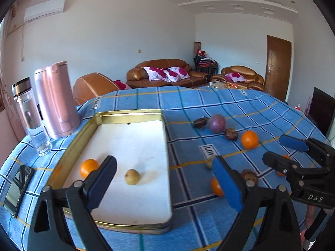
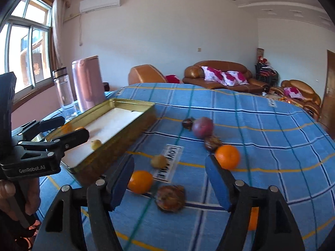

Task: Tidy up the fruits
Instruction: 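Grasp a mandarin with the right gripper while the left gripper grasps a brown mangosteen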

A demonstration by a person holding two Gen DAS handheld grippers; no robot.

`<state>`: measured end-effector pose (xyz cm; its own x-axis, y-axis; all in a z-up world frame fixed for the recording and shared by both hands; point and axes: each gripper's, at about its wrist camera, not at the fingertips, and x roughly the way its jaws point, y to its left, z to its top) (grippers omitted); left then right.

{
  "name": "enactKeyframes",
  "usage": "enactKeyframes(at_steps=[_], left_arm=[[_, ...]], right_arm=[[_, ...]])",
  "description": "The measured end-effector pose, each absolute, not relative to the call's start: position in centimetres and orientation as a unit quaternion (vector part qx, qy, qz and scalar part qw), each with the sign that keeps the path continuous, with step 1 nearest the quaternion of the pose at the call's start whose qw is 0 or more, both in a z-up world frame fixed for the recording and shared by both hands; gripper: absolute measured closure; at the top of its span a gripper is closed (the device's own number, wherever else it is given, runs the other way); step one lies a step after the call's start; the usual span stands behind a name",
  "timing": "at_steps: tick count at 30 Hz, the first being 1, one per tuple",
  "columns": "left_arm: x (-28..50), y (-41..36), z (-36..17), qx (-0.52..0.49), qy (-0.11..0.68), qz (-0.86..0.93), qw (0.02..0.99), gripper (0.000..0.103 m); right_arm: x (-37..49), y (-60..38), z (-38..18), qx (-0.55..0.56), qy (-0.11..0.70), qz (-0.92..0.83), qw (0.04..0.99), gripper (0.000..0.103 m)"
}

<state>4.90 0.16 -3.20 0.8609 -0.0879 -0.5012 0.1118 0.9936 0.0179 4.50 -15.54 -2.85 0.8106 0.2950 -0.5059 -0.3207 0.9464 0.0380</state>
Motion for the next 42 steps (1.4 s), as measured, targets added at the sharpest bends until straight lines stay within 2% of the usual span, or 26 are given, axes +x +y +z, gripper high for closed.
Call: enactKeyframes(at_steps=[11, 16, 25, 30, 37, 38, 39, 40, 42], left_arm=[[5.6, -8.6, -5.4, 0.079, 0.290, -0.122, 0.946, 0.010], [6.0, -10.3, -6.2, 0.090, 0.308, -0.142, 0.937, 0.027], [6.8, -11.3, -7.2, 0.091, 0.337, -0.178, 0.920, 0.034], [7.4, -11.5, -7.5, 0.085, 0.349, -0.195, 0.913, 0.034], [8.5, -12.0, -8.1, 0.087, 0.373, -0.197, 0.903, 0.035], [8.4, -12.0, -8.2, 0.088, 0.372, -0.196, 0.903, 0.037], [8.3, -12.1, -8.3, 0.091, 0.371, -0.196, 0.903, 0.050], [8.2, -12.3, -8.5, 0.097, 0.374, -0.196, 0.901, 0.057], [8.0, -12.3, -8.5, 0.101, 0.372, -0.200, 0.901, 0.057]], right_arm=[[4.2, -24.5, -5.5, 0.026, 0.283, 0.061, 0.957, 0.031], [4.7, -25.4, -6.3, 0.044, 0.293, 0.059, 0.953, 0.031], [5.5, -24.8, -7.5, 0.021, 0.330, 0.062, 0.942, 0.031], [6.2, -24.8, -8.2, 0.027, 0.354, 0.080, 0.931, 0.043], [6.7, -24.4, -8.5, 0.021, 0.373, 0.088, 0.924, 0.048], [6.7, -24.4, -8.5, 0.022, 0.373, 0.089, 0.923, 0.050], [6.7, -24.4, -8.5, 0.021, 0.372, 0.088, 0.924, 0.051], [6.7, -24.4, -8.5, 0.021, 0.372, 0.087, 0.924, 0.051], [6.7, -24.4, -8.5, 0.019, 0.372, 0.088, 0.924, 0.052]])
